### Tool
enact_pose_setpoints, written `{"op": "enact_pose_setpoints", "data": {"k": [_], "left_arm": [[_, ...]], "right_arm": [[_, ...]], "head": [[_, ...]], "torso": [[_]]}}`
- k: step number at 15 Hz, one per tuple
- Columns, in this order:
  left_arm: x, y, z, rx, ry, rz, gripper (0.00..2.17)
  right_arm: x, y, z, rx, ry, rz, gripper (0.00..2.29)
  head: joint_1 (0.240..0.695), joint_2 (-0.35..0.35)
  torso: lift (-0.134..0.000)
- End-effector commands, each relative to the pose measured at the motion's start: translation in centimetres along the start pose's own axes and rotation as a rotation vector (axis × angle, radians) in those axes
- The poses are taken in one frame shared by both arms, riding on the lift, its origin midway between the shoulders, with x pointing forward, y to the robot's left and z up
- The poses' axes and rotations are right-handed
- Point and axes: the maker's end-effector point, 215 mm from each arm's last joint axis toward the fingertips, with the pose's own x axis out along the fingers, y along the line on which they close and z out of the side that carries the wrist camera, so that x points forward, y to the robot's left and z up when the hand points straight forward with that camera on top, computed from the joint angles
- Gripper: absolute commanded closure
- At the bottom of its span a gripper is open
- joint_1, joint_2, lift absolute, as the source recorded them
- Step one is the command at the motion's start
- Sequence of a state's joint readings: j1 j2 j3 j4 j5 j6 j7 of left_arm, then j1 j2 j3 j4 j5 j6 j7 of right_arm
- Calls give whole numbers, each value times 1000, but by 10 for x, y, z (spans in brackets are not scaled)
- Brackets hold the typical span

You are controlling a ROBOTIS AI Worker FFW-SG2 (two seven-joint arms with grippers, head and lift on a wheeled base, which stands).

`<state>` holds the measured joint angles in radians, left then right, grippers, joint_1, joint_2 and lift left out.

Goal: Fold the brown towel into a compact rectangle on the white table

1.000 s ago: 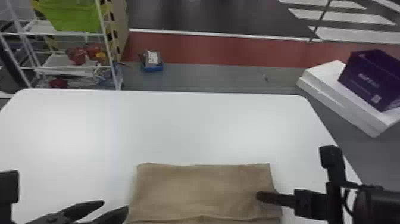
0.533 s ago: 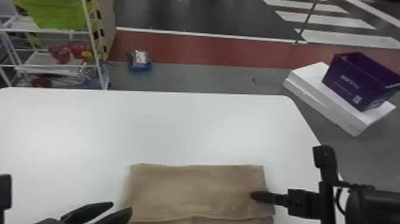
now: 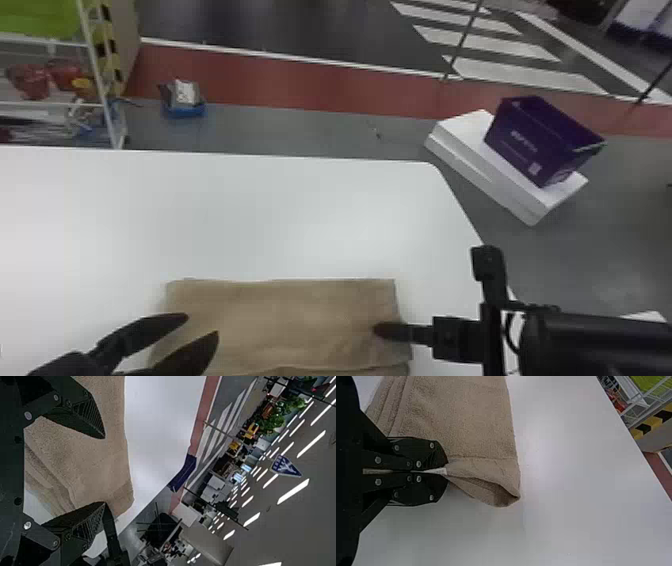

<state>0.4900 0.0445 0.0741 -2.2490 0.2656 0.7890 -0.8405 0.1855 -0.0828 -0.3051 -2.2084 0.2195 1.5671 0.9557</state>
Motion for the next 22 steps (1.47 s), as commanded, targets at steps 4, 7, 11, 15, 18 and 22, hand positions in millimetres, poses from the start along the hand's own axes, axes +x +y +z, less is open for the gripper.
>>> {"op": "enact_pose_setpoints", "data": {"k": [4,7,11,15,18,22], "left_arm": [[5,14,-25,-28,75,19,1308],[5,29,-41,-19,123,59,1504],[9,42,-60,-11,171,99,1504],[13,51,-75,-7,192,121,1504],[21,52,-83,2,208,125,1504],[29,44,-94,-3,229,111,1504]], "right_arm": [[0,2,2,1,-3,6,1649],[-4,8,9,-4,-20,33,1649],[-16,29,28,-53,-68,67,1649],[-30,53,42,-102,-110,120,1649],[-39,74,47,-136,-140,158,1649],[-44,106,61,-161,-183,233,1649]], "head": [[695,-310],[695,-307],[695,-290],[695,-268],[695,-255],[695,-241]], "torso": [[-123],[-123],[-123],[-123],[-123],[-123]]}}
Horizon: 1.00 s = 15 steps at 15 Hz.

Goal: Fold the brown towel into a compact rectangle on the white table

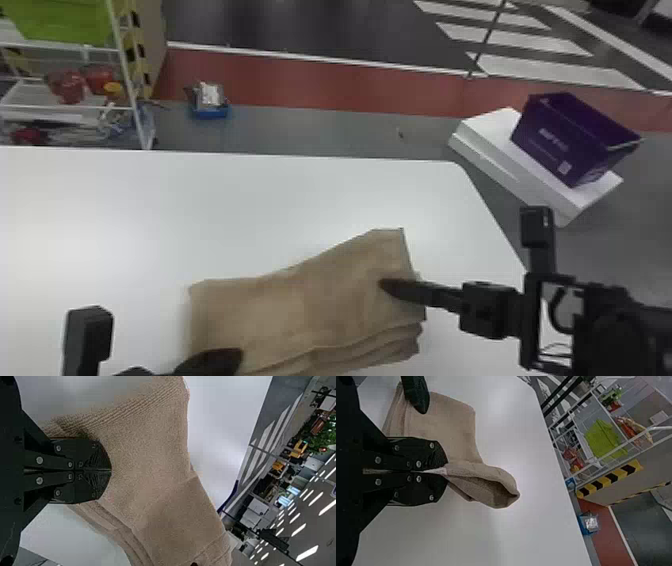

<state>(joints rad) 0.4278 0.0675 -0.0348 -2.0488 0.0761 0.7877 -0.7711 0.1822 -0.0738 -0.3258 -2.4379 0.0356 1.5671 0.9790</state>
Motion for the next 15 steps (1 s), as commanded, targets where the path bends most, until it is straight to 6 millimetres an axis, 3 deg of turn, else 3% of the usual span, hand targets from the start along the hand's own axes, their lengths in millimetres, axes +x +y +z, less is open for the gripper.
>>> {"op": "enact_pose_setpoints", "data": {"k": [1,5,7,11,13,15], "left_arm": [[8,-10,-7,-2,14,-18,1504],[19,-33,-10,-6,19,-65,1504],[3,-39,2,8,-13,-71,1504],[-40,-26,40,-38,-124,-89,1504],[-47,-15,49,-39,-140,-68,1504],[-44,-1,39,-49,-114,-40,1504]], "right_arm": [[6,18,10,-9,-19,45,1646],[23,42,11,-12,-19,89,1649],[19,36,13,-8,-26,79,1649],[8,22,17,8,-45,63,1646],[9,24,17,8,-44,66,1646],[12,27,15,2,-37,72,1646]], "head": [[695,-235],[695,-226],[695,-224],[695,-216],[695,-197],[695,-175]], "torso": [[-123],[-123],[-123],[-123],[-123],[-123]]}}
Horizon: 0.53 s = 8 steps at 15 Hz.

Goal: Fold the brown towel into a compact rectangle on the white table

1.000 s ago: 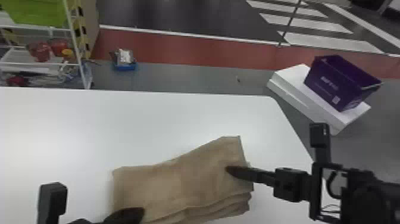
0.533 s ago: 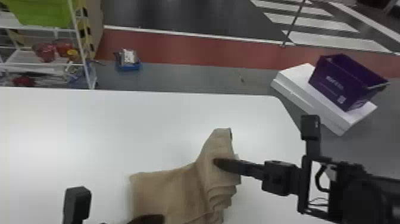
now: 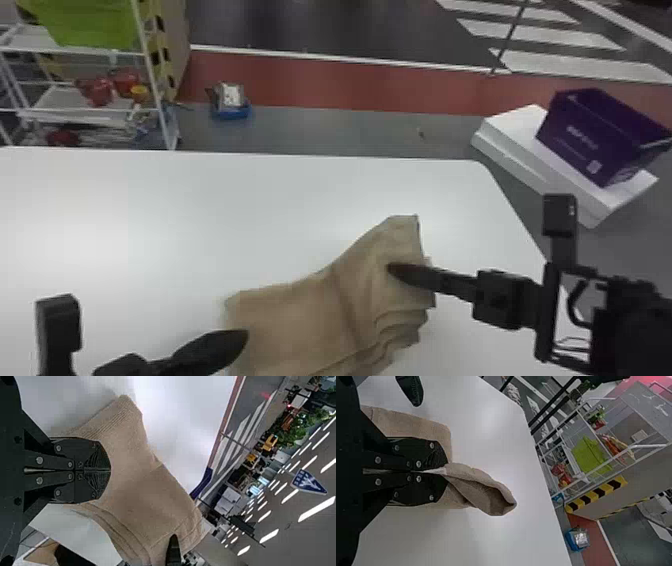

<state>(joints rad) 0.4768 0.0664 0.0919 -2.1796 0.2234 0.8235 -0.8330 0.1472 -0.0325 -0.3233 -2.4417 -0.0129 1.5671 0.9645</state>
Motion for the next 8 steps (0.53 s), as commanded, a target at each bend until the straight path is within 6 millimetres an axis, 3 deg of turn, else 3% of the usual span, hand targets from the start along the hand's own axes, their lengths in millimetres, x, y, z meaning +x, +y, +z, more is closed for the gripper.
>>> {"op": "enact_pose_setpoints", "data": {"k": [1,8], "left_arm": [[1,15,-13,-13,31,30,1504],[8,19,-30,-15,70,47,1504]], "right_arm": [[4,5,-3,-2,12,8,1649],[29,33,-12,-38,55,49,1646]], "head": [[695,-157],[695,-105]], "torso": [[-123],[-123]]}}
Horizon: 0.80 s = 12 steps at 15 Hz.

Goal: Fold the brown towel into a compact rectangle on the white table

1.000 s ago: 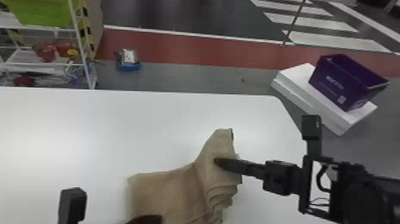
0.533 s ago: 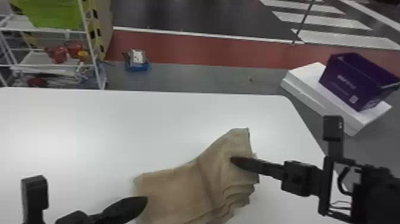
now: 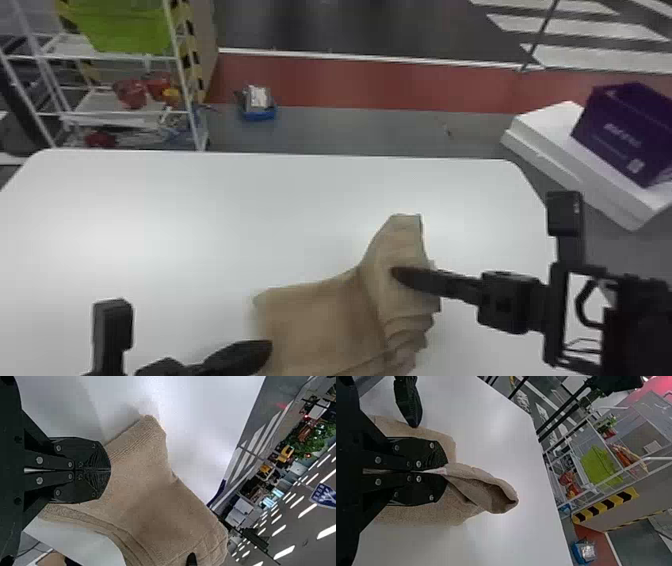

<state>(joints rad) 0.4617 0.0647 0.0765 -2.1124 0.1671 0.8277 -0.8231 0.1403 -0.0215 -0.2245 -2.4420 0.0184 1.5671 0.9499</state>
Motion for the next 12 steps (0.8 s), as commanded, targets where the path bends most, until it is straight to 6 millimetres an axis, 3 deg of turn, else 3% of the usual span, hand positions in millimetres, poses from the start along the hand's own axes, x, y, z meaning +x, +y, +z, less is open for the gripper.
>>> {"op": "enact_pose_setpoints", "data": {"k": [1,5,12], "left_arm": [[4,-1,-5,8,17,5,1504],[12,-7,-12,9,31,-3,1504],[15,-10,-12,11,32,-8,1504]], "right_arm": [[12,13,-6,-9,23,18,1646],[37,31,-20,-28,77,40,1646],[82,39,-65,-27,226,48,1639]], "head": [[695,-98],[695,-69],[695,3]], "torso": [[-123],[-123],[-123]]}}
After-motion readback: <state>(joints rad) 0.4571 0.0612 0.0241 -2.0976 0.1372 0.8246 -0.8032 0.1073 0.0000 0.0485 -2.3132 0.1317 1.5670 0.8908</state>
